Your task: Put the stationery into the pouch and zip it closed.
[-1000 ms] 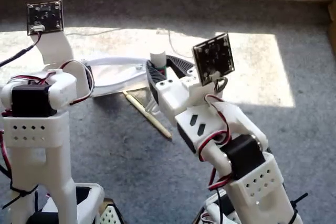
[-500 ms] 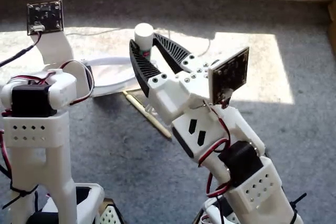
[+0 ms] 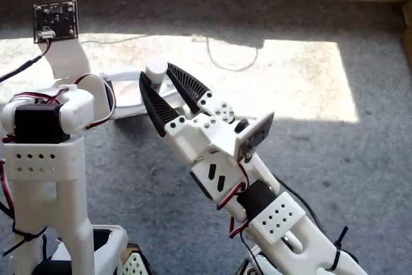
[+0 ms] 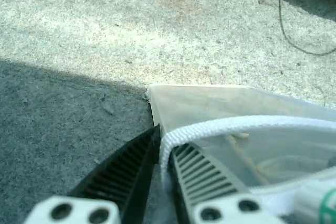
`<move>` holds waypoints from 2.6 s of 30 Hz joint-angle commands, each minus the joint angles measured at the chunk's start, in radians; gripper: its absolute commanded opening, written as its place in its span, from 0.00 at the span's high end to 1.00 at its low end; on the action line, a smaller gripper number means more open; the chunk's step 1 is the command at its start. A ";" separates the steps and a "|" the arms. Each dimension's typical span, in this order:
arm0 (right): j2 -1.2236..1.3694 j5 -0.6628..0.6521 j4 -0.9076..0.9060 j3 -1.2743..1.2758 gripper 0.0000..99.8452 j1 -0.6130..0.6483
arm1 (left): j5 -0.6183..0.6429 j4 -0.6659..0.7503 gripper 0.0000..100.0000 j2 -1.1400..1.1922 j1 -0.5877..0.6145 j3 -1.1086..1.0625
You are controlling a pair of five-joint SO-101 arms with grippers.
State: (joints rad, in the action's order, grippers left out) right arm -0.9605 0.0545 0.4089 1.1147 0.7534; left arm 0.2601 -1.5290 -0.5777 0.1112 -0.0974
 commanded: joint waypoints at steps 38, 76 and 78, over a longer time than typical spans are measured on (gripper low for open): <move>0.277 0.009 0.216 0.030 0.89 0.088 | -0.021 -0.003 0.99 -0.015 -0.013 0.018; -0.271 0.094 -0.475 0.008 0.79 0.065 | -0.023 0.003 0.99 -0.015 0.051 -0.008; -0.289 0.094 -0.499 0.001 0.79 0.041 | -0.023 0.003 0.99 -0.015 0.053 -0.010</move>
State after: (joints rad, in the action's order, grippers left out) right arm -1.1983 0.1419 -0.0621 1.1531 0.8301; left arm 0.2447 -1.5290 -0.5808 0.1404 -0.1189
